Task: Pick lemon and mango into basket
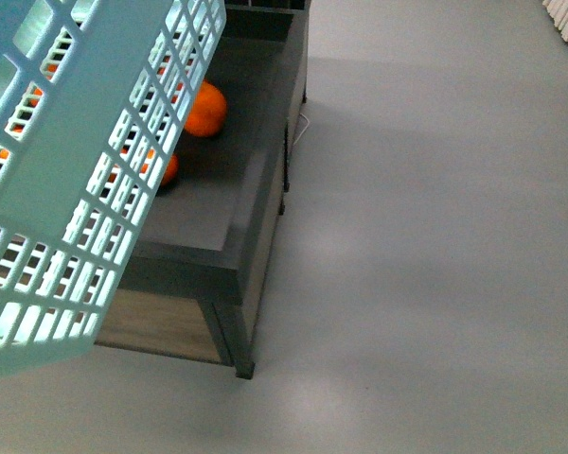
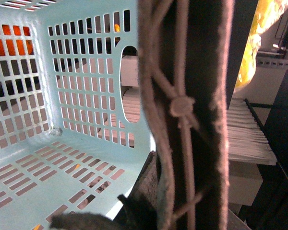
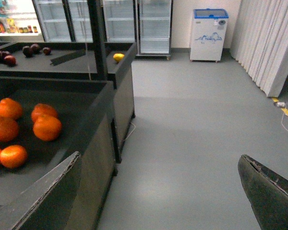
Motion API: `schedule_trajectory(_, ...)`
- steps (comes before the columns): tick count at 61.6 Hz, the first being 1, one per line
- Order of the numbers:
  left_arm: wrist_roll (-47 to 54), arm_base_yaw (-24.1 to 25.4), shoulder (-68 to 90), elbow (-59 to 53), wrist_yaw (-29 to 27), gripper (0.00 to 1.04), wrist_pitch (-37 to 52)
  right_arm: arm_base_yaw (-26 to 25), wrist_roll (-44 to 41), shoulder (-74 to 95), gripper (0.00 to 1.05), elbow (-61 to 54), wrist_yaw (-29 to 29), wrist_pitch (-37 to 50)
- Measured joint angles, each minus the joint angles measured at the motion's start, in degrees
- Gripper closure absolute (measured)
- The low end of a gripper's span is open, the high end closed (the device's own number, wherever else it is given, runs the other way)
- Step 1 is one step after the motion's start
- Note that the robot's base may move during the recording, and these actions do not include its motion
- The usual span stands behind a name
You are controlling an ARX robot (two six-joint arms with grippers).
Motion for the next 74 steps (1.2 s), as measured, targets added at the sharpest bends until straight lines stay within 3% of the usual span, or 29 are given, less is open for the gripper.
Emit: schedule_trajectory(74, 0.0, 0.0, 0.0, 0.1, 0.0, 0.99, 0.0, 0.0, 0.0, 0.0, 0.09, 0.0, -0.1, 0.0)
